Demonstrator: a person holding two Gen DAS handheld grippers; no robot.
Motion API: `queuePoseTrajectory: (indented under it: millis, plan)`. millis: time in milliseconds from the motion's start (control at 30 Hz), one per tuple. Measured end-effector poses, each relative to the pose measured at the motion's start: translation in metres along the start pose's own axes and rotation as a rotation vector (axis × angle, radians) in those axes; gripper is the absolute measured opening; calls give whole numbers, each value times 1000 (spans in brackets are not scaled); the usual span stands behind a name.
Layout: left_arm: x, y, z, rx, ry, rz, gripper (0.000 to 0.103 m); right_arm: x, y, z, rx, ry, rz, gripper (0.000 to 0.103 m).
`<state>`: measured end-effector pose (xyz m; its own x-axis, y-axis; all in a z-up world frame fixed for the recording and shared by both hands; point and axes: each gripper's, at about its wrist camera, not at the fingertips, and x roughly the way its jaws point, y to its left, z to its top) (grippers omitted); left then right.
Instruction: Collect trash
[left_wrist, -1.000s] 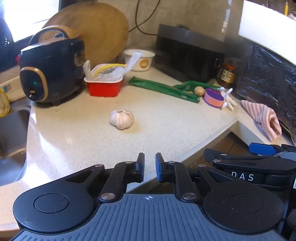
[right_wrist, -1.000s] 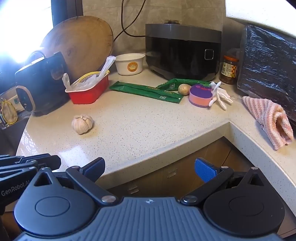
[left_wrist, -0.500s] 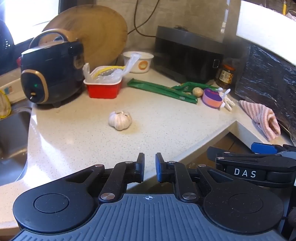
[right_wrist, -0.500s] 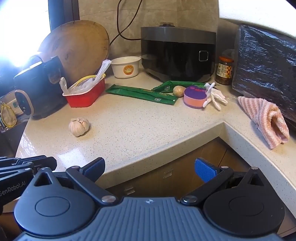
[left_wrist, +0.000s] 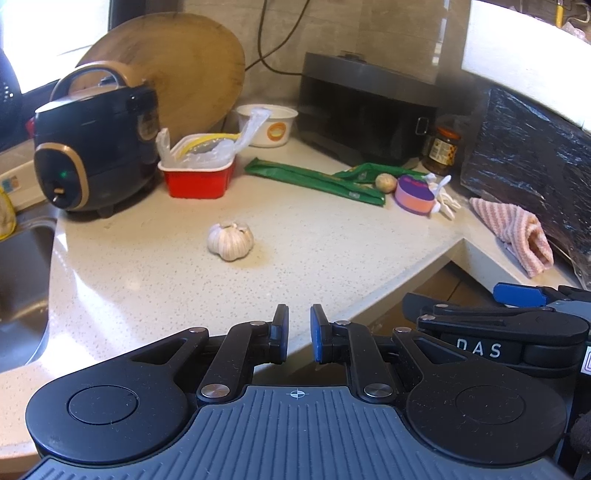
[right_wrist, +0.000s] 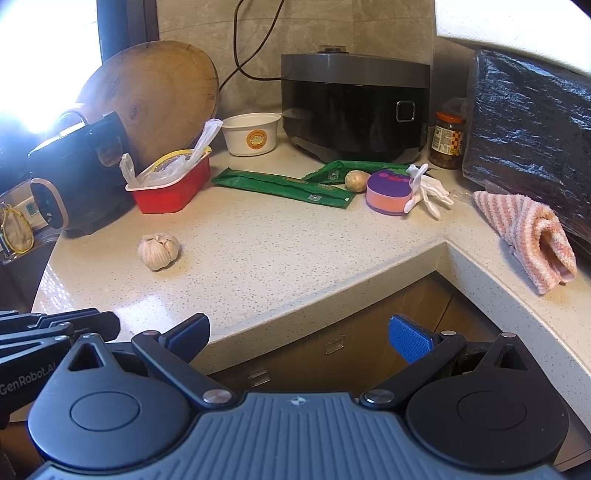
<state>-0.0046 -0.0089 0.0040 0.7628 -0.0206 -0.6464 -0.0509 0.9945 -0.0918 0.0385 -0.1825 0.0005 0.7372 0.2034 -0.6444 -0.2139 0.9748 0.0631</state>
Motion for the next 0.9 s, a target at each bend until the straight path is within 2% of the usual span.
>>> queuePoseTrajectory:
  millis: [900]
  plan:
    - [4, -6, -2, -11, 19, 4, 16, -3, -8, -7, 0, 6, 13, 103]
